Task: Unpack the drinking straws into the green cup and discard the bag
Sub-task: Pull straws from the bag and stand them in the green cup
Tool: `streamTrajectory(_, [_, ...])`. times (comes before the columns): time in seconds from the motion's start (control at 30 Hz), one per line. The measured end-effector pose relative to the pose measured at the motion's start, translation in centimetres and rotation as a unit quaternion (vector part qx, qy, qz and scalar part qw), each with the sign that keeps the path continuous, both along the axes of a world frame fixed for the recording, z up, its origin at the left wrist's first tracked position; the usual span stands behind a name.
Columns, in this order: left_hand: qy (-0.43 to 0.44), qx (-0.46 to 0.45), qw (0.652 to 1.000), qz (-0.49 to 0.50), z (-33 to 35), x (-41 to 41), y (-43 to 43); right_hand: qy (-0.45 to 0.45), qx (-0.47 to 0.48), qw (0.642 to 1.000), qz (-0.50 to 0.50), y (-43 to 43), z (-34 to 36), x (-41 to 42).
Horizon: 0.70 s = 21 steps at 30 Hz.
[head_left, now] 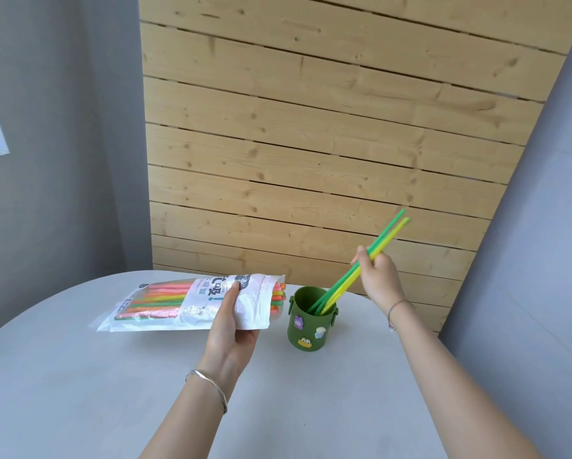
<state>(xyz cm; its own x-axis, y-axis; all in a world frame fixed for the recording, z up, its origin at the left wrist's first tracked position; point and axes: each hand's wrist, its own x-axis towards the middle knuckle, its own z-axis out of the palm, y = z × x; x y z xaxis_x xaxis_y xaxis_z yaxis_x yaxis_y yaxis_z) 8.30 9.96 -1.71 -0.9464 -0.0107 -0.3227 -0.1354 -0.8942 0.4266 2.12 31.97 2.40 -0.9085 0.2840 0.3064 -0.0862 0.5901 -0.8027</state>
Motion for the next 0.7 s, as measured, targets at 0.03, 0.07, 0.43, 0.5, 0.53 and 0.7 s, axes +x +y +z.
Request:
streamTrajectory(0.03, [0.0,-0.002,1.0,0.005,-0.1,-0.1,-0.1,-0.033,0.008,0.999,0.012,-0.1,-0.5,-0.4])
streamTrajectory(0.07, [0.0,-0.004,1.0,0.009,-0.2,-0.2,-0.1,-0.067,0.01,0.997,0.025,-0.2,-0.9,-0.9])
streamTrajectory(0.43, [0.006,-0.024,1.0,0.0,-0.3,-0.1,0.3,-0.142,-0.091,0.985,0.031,0.0,-4.0,-0.7])
streamTrajectory(0.5, [0.015,-0.03,0.999,-0.004,-0.3,0.2,0.3,-0.094,-0.119,0.988,-0.031,-0.5,-3.5,1.1])
streamTrajectory(0.53, [0.021,-0.034,0.999,-0.005,-0.3,0.3,0.4,-0.059,-0.137,0.988,-0.049,-1.0,-3.3,2.2])
streamTrajectory(0.7, [0.038,-0.052,0.997,-0.031,0.1,1.6,0.9,0.004,-0.207,0.973,0.101,-6.2,-2.7,7.4])
